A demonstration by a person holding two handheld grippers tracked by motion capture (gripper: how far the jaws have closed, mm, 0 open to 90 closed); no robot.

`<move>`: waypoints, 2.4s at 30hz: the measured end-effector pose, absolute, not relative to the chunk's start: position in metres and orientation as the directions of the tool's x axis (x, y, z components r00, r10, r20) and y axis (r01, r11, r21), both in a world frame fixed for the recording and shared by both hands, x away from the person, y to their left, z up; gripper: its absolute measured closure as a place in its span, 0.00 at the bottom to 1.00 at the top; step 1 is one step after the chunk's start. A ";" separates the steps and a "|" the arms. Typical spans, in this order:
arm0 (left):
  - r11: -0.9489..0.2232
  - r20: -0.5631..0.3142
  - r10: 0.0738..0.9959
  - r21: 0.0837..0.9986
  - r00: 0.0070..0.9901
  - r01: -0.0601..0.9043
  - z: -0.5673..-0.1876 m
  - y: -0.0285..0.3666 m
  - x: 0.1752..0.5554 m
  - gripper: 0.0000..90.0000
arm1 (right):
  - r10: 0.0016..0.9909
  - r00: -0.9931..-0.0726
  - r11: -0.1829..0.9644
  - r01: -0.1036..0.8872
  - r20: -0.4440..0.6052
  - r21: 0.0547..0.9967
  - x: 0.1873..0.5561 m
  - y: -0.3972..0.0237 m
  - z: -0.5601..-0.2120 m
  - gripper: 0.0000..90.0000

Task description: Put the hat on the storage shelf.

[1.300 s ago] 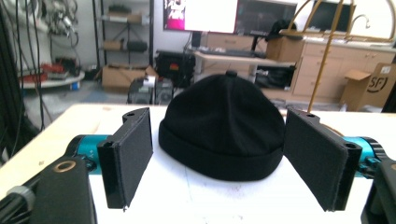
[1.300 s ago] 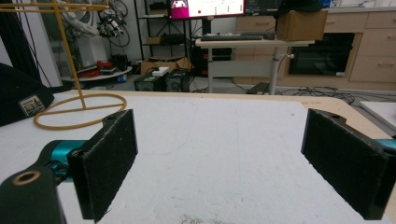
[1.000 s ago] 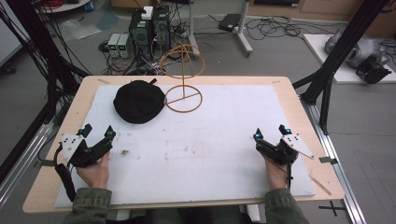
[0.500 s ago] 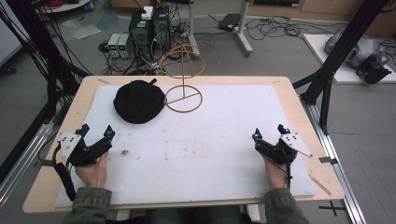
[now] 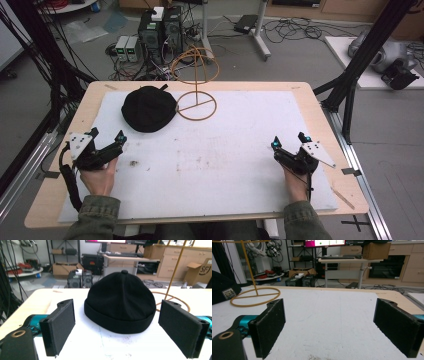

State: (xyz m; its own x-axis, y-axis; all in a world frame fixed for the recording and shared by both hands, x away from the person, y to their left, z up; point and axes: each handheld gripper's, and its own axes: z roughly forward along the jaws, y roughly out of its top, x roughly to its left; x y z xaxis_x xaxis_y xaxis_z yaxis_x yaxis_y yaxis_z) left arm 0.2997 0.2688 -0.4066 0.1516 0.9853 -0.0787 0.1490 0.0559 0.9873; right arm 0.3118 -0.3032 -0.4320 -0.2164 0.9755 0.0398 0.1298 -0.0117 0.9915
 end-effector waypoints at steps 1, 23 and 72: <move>0.048 -0.073 0.985 0.987 0.154 0.155 -0.406 0.269 0.302 0.16 | 0.975 -0.218 -0.007 0.127 0.035 0.992 0.312 -0.303 -0.432 0.11; 0.028 -0.069 0.984 0.971 0.165 0.238 -0.382 0.265 0.366 0.18 | 0.973 -0.227 -0.001 0.141 0.033 0.990 0.314 -0.302 -0.433 0.11; -0.097 -0.032 0.972 0.851 0.234 0.517 -0.402 0.224 0.455 0.66 | 0.962 -0.270 0.009 0.152 0.032 0.988 0.315 -0.301 -0.434 0.11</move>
